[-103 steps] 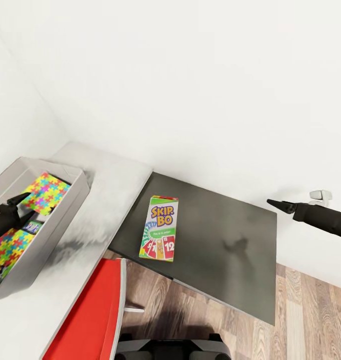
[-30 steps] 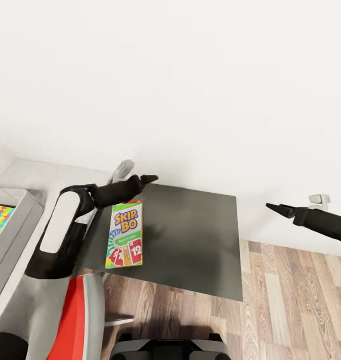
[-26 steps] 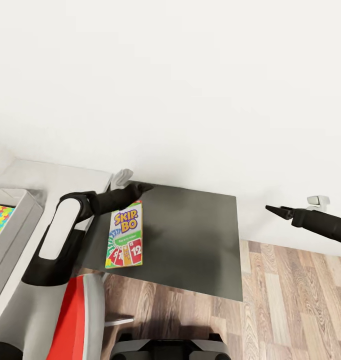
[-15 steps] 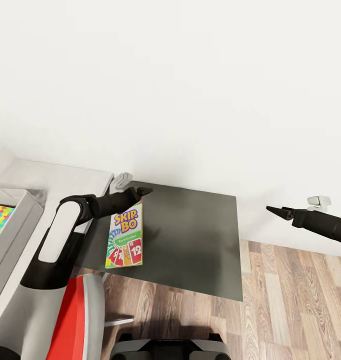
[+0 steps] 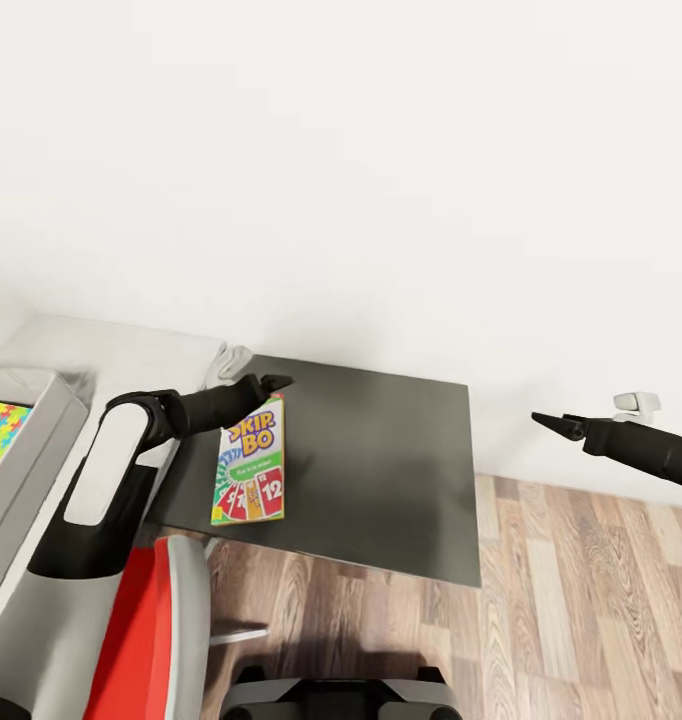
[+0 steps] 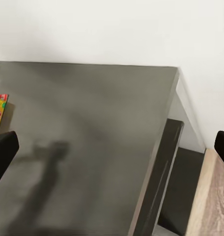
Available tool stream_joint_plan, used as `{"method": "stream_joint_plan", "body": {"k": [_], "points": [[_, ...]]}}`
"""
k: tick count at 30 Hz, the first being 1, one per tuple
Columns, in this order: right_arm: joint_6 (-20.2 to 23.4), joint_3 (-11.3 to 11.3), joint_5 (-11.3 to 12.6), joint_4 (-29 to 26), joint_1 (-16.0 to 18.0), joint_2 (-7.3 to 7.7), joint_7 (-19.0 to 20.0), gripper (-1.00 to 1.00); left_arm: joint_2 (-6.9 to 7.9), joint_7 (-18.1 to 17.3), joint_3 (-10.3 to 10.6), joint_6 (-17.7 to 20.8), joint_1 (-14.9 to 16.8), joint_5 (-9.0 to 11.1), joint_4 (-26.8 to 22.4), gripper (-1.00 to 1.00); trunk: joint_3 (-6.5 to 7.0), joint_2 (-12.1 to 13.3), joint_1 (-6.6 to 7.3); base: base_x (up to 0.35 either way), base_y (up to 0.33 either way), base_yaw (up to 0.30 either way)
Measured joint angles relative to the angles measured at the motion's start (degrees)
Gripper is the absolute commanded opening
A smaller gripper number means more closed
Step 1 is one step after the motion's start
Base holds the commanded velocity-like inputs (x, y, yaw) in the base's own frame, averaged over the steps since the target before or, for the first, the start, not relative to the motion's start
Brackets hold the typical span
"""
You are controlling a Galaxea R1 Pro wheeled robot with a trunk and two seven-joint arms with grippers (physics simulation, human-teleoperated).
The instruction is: Put all the toys in the child's room - the three board games (two on the bed and one on the table), the two jigsaw puzzles on the table, and the tennis ball on the table - inside the toy box on the table in the child's room.
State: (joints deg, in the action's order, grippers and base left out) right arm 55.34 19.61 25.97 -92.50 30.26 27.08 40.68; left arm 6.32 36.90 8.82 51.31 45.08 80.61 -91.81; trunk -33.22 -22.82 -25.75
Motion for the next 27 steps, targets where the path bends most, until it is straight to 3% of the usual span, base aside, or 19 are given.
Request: {"method": "stream_joint_plan", "body": {"k": [3, 8, 13, 15, 20, 25, 27], "points": [[0.86, -0.08, 0.07, 0.03, 0.00, 0.00, -0.05, 1.00, 1.34, 0.16, -0.46, -0.07, -0.01, -0.32, 0.27, 1.00, 0.00, 0.00, 0.00, -0.004, 0.000, -0.120], [2.61, -0.13, 0.11, 0.04, 0.01, -0.01, -0.11, 1.00, 2.31, 1.38, -1.01, -0.22, -0.01, -0.56, 0.79, 1.00, 0.00, 0.00, 0.00, -0.002, 0.000, -0.050], [3.30, -0.15, 0.12, 0.05, 0.01, -0.01, -0.10, 1.00, 2.60, 7.57, -1.11, -0.35, 0.70, -0.71, 1.57, 1.00, 0.00, 0.00, 0.00, 0.000, 0.000, -0.014], [3.39, -0.15, 0.12, 0.05, 0.01, -0.01, -0.08, 1.00, 2.61, 12.62, -1.09, -0.25, 1.58, -0.69, 1.79, 1.00, 0.00, 0.00, 0.00, 0.000, 0.000, -0.005], [3.39, -0.16, 0.12, -0.01, 0.01, -0.01, 0.00, 1.00, 2.59, 20.62, -0.97, -0.14, 2.87, -0.26, 1.94, 1.00, 0.00, 0.00, 0.00, 0.000, 0.000, -0.002], [3.37, -0.16, 0.12, -0.03, 0.01, -0.08, 0.07, 1.00, 2.11, 26.61, -0.69, -0.12, 3.45, 0.14, 3.32, 1.00, 0.00, 0.00, 0.00, 0.000, 0.000, 0.000], [3.37, -0.16, 0.12, -0.04, 0.01, -0.06, 0.08, 1.00, 1.96, 27.11, -0.66, -0.14, 3.50, 0.23, 3.72, 1.00, 0.00, 0.00, 0.00, 0.000, 0.000, 0.000]]}}
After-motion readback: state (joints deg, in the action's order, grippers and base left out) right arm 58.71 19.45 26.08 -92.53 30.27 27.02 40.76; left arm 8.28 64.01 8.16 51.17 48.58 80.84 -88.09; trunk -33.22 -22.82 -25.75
